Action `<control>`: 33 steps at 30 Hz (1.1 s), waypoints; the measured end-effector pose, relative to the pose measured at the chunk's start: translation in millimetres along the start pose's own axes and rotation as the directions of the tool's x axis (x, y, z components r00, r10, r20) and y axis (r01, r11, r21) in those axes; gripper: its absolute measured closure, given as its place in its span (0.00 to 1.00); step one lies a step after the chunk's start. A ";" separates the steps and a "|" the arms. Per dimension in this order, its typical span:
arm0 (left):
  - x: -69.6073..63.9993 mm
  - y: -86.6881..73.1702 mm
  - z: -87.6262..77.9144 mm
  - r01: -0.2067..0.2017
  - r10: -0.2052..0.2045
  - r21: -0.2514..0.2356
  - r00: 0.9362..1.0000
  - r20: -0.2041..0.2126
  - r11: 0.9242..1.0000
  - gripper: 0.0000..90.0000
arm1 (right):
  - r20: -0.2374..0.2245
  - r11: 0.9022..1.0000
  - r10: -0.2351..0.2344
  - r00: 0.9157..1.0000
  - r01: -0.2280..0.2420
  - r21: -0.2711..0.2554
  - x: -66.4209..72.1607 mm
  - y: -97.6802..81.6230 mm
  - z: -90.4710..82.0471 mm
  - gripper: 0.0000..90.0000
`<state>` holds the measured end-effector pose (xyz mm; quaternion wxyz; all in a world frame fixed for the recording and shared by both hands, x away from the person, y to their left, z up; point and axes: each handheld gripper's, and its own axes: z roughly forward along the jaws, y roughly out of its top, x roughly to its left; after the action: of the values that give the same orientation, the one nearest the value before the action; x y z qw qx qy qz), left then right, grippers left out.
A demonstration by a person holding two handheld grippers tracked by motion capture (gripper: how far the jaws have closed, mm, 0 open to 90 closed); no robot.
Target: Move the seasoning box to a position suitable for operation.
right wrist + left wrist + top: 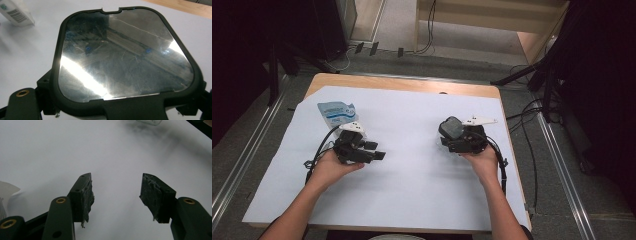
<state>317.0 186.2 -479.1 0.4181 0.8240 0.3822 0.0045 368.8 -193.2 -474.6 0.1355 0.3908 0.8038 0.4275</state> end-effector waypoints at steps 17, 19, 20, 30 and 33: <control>-2.0 -1.0 -1.4 -0.003 0.003 0.002 1.000 0.006 1.000 0.49 | -0.070 0.997 -0.070 0.995 0.072 0.032 39.7 0.8 22.8 0.17; -2.0 -1.2 -1.0 -0.006 0.006 0.008 1.000 0.008 1.000 0.50 | -0.079 0.996 -0.082 0.994 0.085 0.032 43.2 2.4 26.7 0.17; -2.6 -1.3 -0.9 -0.005 0.004 0.010 1.000 0.008 1.000 0.50 | -0.081 0.996 -0.082 0.993 0.085 0.033 44.6 3.2 28.2 0.17; -2.3 -7.6 -5.7 0.008 -0.008 -0.010 1.000 0.014 1.000 0.50 | -0.119 0.992 -0.115 0.986 0.120 0.041 57.2 11.1 49.2 0.17; -2.4 -9.7 -7.4 0.009 -0.009 -0.012 1.000 0.004 1.000 0.49 | -0.125 0.991 -0.116 0.985 0.123 0.046 59.3 13.1 54.2 0.17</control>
<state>306.8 193.2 -480.3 0.4240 0.8197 0.3852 0.0032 366.3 -113.2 -489.7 0.1009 0.3183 0.8439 0.4199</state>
